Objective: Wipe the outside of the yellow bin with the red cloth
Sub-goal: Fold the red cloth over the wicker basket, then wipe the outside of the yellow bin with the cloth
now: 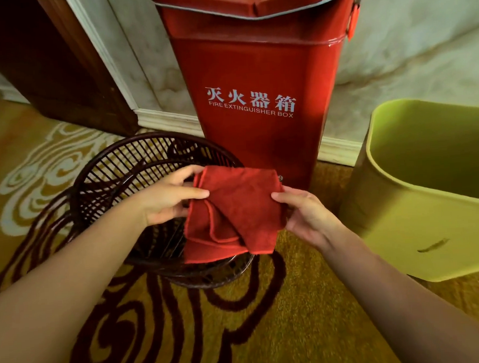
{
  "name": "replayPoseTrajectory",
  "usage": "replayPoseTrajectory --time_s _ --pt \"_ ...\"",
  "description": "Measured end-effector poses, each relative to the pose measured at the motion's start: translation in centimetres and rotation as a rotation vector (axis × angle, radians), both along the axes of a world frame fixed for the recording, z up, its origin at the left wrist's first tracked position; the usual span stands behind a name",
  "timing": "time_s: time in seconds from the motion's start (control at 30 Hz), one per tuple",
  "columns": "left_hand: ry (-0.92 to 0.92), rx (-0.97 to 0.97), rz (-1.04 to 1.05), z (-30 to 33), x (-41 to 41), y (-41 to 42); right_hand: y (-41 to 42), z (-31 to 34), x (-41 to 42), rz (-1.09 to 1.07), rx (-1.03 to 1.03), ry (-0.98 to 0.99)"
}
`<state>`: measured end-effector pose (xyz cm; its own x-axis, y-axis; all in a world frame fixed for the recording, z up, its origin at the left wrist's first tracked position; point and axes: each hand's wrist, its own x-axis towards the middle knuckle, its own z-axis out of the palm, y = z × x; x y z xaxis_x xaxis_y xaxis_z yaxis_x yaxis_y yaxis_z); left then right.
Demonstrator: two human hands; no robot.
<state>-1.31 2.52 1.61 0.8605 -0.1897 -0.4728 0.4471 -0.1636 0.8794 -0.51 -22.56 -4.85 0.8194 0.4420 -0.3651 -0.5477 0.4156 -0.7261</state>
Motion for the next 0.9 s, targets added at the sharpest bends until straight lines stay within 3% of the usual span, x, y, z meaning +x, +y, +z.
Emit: replayPoseTrajectory --time_s 0.3,0.47,0.53,0.6,0.67,0.77,0.9 --pt "-0.006 -0.06 -0.101 1.3 -2.8 -2.2 -5.1 4.8 -4.0 0.157 -0.081 -0.255" --pt "0.016 -0.073 -0.224 0.8 -5.4 -6.6 -9.7 6.3 -7.9 0.108 -0.056 -0.291" --pt "-0.118 0.111 -0.198 0.9 -6.0 -8.8 -11.5 6.3 -9.0 0.062 -0.046 -0.284" --pt "-0.434 0.378 -0.153 2.1 -6.2 -11.9 -12.8 6.0 -9.9 0.01 -0.031 -0.267" --pt "-0.665 0.361 -0.255 4.0 -6.1 -16.3 -13.9 5.3 -10.6 -0.039 -0.053 -0.232" --pt "-0.793 0.287 -0.508 5.9 -4.7 -23.0 -15.2 4.4 -11.5 -0.136 -0.123 -0.15" --pt "-0.853 0.581 -0.692 5.9 -1.0 -27.9 -17.4 4.3 -12.8 -0.296 -0.069 -0.064"
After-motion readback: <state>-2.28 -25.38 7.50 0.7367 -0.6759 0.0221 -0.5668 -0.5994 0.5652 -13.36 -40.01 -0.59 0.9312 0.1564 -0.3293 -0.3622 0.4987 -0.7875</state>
